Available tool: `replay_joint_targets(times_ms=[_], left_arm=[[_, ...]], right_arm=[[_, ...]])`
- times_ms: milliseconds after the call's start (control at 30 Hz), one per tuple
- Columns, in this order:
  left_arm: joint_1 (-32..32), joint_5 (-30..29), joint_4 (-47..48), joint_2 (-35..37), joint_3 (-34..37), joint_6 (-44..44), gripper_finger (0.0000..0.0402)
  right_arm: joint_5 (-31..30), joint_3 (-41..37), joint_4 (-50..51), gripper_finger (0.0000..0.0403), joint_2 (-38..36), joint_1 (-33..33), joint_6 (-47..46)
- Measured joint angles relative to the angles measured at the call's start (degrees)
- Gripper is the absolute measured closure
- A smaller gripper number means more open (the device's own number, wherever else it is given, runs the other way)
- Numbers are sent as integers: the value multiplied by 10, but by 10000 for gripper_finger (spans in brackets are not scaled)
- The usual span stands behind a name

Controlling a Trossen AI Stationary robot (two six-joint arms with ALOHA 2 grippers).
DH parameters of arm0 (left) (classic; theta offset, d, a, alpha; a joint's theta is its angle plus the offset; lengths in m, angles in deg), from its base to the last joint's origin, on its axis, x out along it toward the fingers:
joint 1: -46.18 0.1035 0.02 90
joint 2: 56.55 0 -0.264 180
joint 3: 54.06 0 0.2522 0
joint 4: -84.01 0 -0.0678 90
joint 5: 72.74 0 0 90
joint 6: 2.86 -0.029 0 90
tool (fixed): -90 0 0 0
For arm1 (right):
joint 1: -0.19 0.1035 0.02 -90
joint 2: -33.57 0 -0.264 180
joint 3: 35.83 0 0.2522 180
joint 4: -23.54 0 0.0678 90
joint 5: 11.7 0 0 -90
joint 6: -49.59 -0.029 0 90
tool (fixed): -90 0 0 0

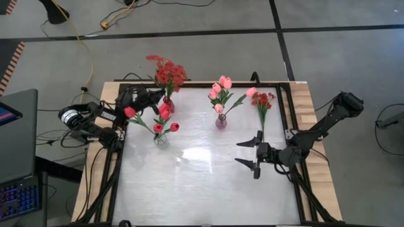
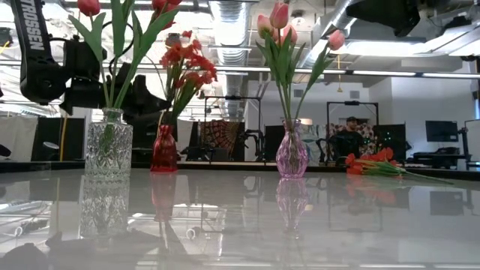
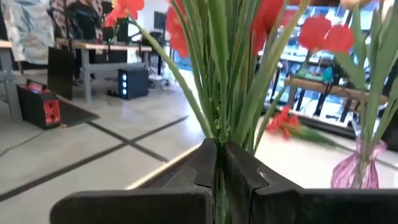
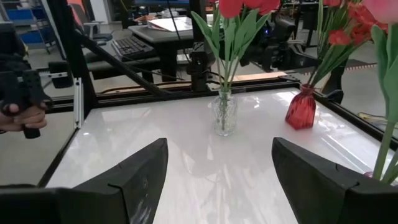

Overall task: Sort flowers into vase by color
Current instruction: Put the red flowers into the red vase

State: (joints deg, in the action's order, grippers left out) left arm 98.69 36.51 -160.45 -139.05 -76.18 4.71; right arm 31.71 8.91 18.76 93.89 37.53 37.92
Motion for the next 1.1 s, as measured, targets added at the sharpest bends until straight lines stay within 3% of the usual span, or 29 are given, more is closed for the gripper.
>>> replay_joint_targets(times_ms=[533, 1100], left_arm=[[0, -10, 27, 0, 0, -21, 376], [1, 33, 30, 0, 0, -43, 237]], right_arm=[[2, 0, 0, 90, 0, 0, 10], [2, 0, 0, 90, 0, 1, 11]])
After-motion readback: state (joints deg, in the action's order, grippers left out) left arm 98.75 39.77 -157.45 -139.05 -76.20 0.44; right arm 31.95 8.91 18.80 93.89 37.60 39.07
